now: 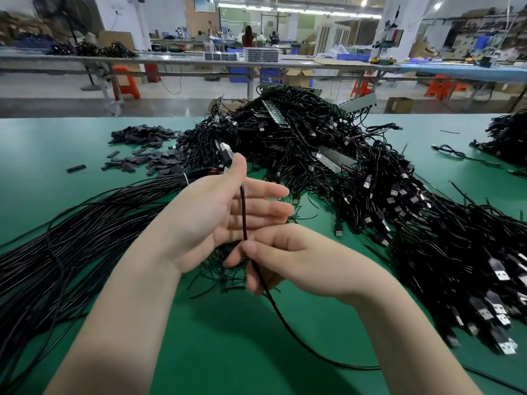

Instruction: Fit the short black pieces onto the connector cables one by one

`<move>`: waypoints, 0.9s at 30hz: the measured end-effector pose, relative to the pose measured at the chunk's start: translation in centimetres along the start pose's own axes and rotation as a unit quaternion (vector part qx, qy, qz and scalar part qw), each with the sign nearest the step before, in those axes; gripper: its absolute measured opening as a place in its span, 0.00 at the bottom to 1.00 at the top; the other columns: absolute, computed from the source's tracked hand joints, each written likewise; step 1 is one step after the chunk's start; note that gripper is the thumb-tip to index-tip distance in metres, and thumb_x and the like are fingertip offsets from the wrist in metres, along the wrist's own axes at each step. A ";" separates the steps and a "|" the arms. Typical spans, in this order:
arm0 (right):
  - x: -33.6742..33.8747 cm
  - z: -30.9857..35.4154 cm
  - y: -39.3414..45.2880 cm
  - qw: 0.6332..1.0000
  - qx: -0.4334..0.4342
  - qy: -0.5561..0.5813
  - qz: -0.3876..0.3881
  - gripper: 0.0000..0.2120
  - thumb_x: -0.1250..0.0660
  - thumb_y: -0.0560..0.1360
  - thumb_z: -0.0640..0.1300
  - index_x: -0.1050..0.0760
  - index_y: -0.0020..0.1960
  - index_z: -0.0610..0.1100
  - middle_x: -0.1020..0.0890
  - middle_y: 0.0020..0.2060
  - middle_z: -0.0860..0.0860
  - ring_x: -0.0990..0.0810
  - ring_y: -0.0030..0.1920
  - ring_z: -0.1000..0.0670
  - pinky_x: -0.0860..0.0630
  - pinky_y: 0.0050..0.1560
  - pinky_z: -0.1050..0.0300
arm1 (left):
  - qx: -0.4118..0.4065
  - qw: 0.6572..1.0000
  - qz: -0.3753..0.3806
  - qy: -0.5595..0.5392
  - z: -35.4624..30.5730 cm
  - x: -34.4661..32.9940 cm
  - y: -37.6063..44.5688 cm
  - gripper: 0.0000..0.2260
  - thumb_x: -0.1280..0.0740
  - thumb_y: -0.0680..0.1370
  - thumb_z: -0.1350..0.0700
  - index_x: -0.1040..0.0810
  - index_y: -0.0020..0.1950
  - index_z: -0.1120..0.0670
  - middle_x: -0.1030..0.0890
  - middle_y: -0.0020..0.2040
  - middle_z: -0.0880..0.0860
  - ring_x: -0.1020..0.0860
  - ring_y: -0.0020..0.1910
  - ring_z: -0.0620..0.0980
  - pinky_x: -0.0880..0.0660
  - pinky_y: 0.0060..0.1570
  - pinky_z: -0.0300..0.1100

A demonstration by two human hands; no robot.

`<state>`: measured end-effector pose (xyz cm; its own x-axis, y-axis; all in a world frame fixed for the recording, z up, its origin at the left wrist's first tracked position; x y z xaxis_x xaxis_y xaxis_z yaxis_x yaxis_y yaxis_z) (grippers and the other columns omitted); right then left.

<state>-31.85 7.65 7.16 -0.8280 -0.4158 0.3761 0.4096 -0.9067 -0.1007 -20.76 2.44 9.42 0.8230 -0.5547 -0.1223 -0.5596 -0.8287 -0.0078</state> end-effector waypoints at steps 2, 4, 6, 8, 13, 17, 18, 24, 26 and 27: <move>0.1 -0.5 0.1 1.000 -0.006 0.020 0.013 0.14 0.44 0.83 0.46 0.20 0.53 0.45 0.19 0.34 0.52 0.21 0.39 0.52 0.22 0.48 0.56 | 0.010 1.000 0.008 0.004 0.2 -0.3 0.0 0.26 0.46 0.74 0.34 0.13 0.47 0.49 0.14 0.47 0.57 0.15 0.49 0.53 0.20 0.41 0.39; 0.0 -0.9 0.1 0.999 -0.014 0.040 0.032 0.14 0.43 0.83 0.50 0.19 0.49 0.50 0.19 0.35 0.52 0.20 0.39 0.52 0.22 0.48 0.58 | 0.014 1.000 0.020 0.002 0.4 -0.8 0.1 0.26 0.46 0.73 0.34 0.13 0.48 0.48 0.14 0.48 0.57 0.15 0.49 0.53 0.19 0.42 0.40; 0.0 -1.5 0.3 0.998 -0.023 0.034 0.052 0.17 0.43 0.82 0.55 0.19 0.43 0.51 0.18 0.35 0.50 0.20 0.40 0.51 0.22 0.50 0.54 | 0.019 0.999 0.038 -0.034 0.3 -1.3 0.1 0.26 0.45 0.74 0.35 0.13 0.47 0.49 0.14 0.46 0.57 0.15 0.47 0.52 0.19 0.42 0.40; 0.4 -2.1 0.4 0.998 -0.036 -0.002 0.050 0.20 0.40 0.77 0.62 0.23 0.35 0.50 0.20 0.33 0.48 0.22 0.37 0.50 0.23 0.49 0.49 | 0.031 0.994 0.061 -0.085 0.2 -1.6 0.0 0.25 0.44 0.74 0.38 0.13 0.41 0.52 0.14 0.40 0.55 0.15 0.41 0.51 0.19 0.40 0.40; 4.0 -3.4 -0.8 0.985 -0.090 -0.141 -0.040 0.29 0.33 0.64 0.73 0.32 0.29 0.47 0.32 0.25 0.51 0.34 0.29 0.50 0.35 0.34 0.55 | 0.063 0.988 0.137 -0.035 0.3 -2.1 -0.7 0.26 0.44 0.77 0.40 0.20 0.28 0.52 0.22 0.25 0.52 0.21 0.25 0.50 0.23 0.30 0.39; 6.9 -2.3 -2.3 0.980 -0.059 -0.066 -0.178 0.22 0.37 0.72 0.64 0.26 0.32 0.47 0.33 0.24 0.56 0.37 0.26 0.54 0.39 0.30 0.59 | 0.136 0.961 0.149 0.191 2.2 -2.4 -0.3 0.29 0.48 0.81 0.39 0.15 0.39 0.55 0.15 0.35 0.57 0.17 0.33 0.52 0.22 0.37 0.37; 6.9 -1.7 -2.5 0.980 -0.043 -0.043 -0.191 0.21 0.39 0.76 0.61 0.24 0.32 0.48 0.34 0.23 0.58 0.38 0.25 0.55 0.39 0.30 0.60 | 0.142 0.954 0.140 0.222 2.6 -2.4 -0.1 0.28 0.49 0.82 0.40 0.15 0.44 0.55 0.14 0.39 0.56 0.15 0.38 0.50 0.22 0.43 0.38; 5.4 1.5 -3.2 0.972 0.064 0.022 -0.225 0.17 0.42 0.82 0.49 0.17 0.41 0.53 0.33 0.26 0.58 0.37 0.29 0.53 0.38 0.33 0.54 | 0.071 0.991 0.027 0.113 2.5 -1.2 1.1 0.20 0.47 0.84 0.44 0.21 0.61 0.54 0.15 0.52 0.48 0.18 0.54 0.43 0.26 0.63 0.40; 4.4 2.2 -3.2 0.979 0.113 0.061 -0.156 0.16 0.41 0.82 0.46 0.18 0.41 0.52 0.31 0.26 0.59 0.35 0.28 0.56 0.37 0.31 0.63 | 0.018 1.000 0.020 -0.014 1.4 -1.2 1.0 0.20 0.48 0.84 0.46 0.22 0.61 0.55 0.14 0.52 0.50 0.17 0.52 0.44 0.22 0.55 0.38; 3.8 2.1 -2.9 0.983 0.126 0.073 -0.109 0.14 0.41 0.81 0.46 0.18 0.43 0.48 0.30 0.27 0.58 0.34 0.29 0.56 0.36 0.31 0.64 | -0.005 0.996 0.026 -0.080 0.7 -1.3 0.9 0.21 0.48 0.83 0.46 0.22 0.61 0.56 0.14 0.52 0.51 0.17 0.52 0.45 0.21 0.51 0.38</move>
<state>-35.36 8.87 10.78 -0.9454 -0.2361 0.2246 0.2830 -0.9367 0.2063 -22.36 2.46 8.87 0.7661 -0.5786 -0.2798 -0.5996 -0.8002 0.0129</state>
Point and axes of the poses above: each hand's wrist, its own y-axis towards the middle knuckle, its own x-axis out of the back of the hand, z = x × y, the point moved 4 cm from there along y, towards the middle knuckle
